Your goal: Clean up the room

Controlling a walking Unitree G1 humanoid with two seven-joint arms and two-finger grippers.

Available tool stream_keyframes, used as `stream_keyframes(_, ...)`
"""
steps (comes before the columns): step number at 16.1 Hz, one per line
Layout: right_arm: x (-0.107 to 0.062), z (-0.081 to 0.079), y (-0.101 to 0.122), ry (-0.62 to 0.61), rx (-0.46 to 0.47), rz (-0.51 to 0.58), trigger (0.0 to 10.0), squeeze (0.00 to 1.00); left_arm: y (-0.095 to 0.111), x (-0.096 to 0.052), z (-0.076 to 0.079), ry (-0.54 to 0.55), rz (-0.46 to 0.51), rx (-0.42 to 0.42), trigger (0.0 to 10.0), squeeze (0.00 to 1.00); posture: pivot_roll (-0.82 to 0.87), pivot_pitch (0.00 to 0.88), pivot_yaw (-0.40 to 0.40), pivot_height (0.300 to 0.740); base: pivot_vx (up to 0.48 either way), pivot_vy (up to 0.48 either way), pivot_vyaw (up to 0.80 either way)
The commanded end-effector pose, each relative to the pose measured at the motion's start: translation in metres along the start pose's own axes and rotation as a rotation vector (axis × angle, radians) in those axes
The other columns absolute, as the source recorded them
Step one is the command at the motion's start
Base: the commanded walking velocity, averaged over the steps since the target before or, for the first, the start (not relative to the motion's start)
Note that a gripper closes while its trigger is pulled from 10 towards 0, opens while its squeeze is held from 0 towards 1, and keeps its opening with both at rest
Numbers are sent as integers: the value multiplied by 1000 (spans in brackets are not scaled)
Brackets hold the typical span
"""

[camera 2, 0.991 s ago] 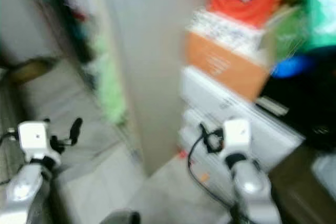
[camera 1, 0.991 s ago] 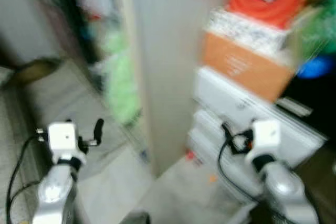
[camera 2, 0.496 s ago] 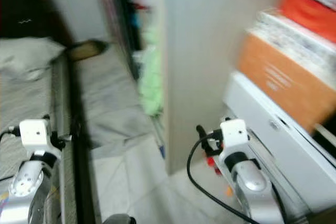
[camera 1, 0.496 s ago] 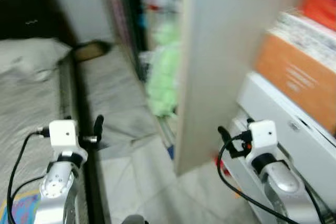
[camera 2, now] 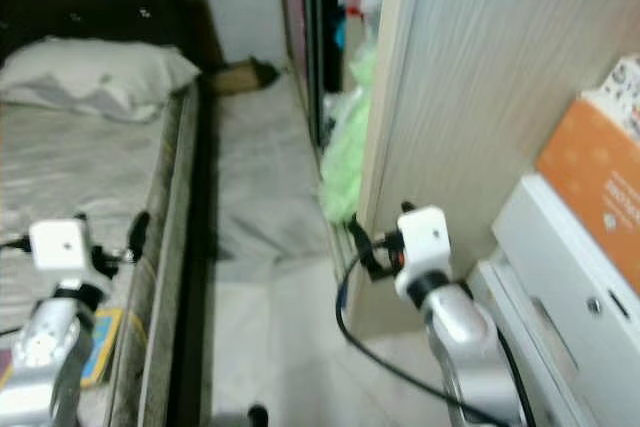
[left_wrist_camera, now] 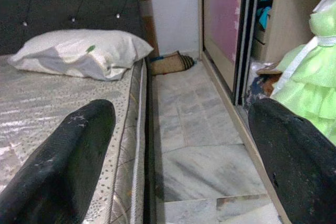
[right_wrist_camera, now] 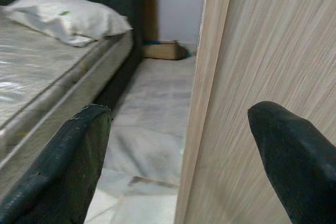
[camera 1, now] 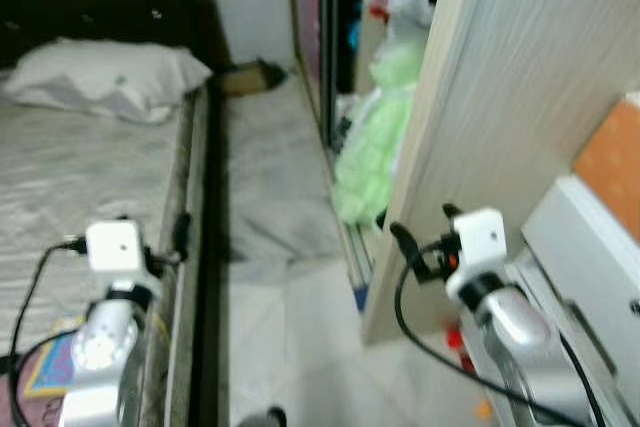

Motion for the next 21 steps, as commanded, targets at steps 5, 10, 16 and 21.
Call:
stream_keyframes(5, 0, -7, -6, 91, 45, -43, 10000, 0, -1, -5, 8, -36, -13, -16, 10000, 0, -45, 0, 28, 740, 0, 0, 800)
stream_keyframes(10, 8, -12, -1, 139, 45, -36, 10000, 0, 0, -2, 7, -36, -15, -9, 10000, 0, -40, 0, 30, 740, 0, 0, 800)
stream_keyframes(16, 21, -7, 15, 44, 62, 58, 10000, 0, 3, -1, 11, -65, -2, -35, 10000, 0, -41, 0, 36, 740, 0, 0, 800)
stream_keyframes(21, 22, -4, 19, 10, 72, 85, 10000, 0, 4, 1, 14, -69, 4, -19, 10000, 0, -45, 0, 36, 740, 0, 0, 800)
Point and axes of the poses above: a point about 5 cm out from each wrist's last joint towards the gripper, its own x axis pointing out of the wrist towards the gripper, its own y axis along the axis of the wrist's last joint, z = x × y, the point moved 2 cm from there along x, pointing out of the wrist towards the gripper, and after that the axes turned 9 degrees about x, right-handed, at the moved point
